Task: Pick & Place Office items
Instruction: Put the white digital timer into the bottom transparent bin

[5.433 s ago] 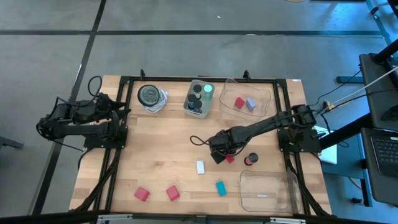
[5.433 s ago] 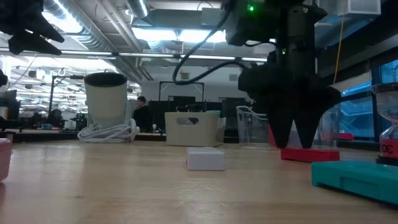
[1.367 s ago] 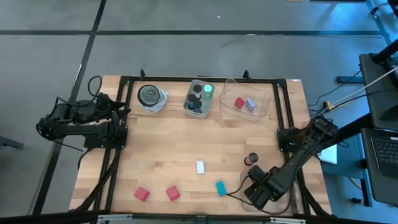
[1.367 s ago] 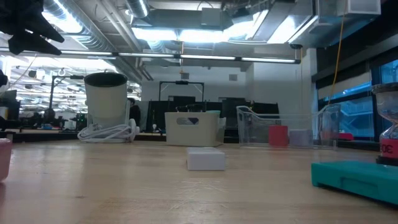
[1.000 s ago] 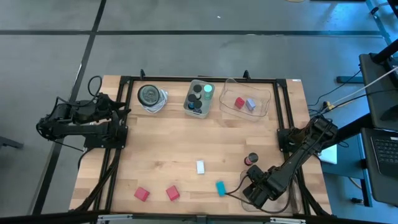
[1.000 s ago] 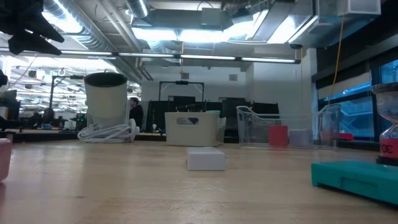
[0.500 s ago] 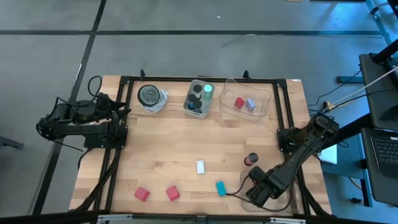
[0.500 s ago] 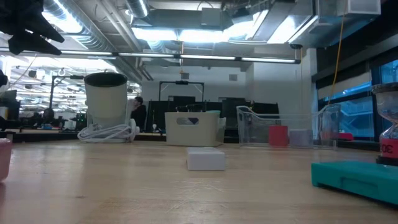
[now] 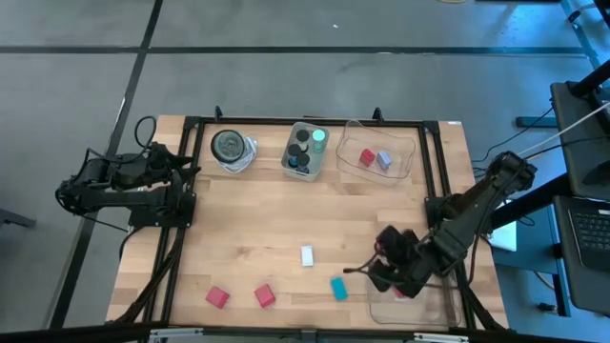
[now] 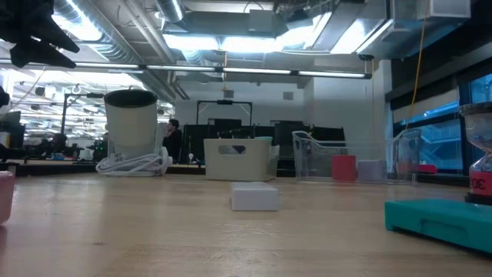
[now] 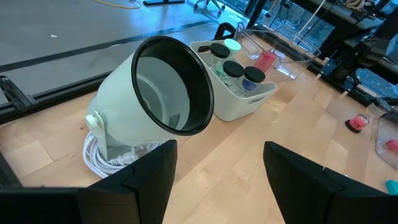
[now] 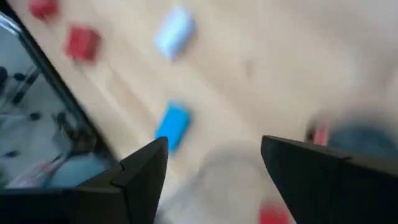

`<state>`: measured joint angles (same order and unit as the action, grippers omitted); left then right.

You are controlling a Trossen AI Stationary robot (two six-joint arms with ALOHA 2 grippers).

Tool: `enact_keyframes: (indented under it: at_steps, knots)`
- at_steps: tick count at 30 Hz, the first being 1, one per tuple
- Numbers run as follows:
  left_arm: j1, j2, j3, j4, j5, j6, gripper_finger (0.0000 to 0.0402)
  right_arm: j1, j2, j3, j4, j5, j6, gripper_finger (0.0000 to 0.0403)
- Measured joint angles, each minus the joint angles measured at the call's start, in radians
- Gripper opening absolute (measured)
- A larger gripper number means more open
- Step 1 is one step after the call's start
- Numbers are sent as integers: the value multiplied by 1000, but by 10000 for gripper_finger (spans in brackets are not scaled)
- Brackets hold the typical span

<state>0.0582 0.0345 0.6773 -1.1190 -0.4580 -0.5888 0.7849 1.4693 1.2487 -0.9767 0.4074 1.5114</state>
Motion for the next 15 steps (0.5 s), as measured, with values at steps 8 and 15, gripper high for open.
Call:
enact_keyframes:
  at_steps: [8,15]
  knots:
    - [0,0,0,0,0,0,237,-123,29,4,155,254,-689,263]
    - [0,0,0,0,5,0,237,-242,100,4,315,92,-1186,263]
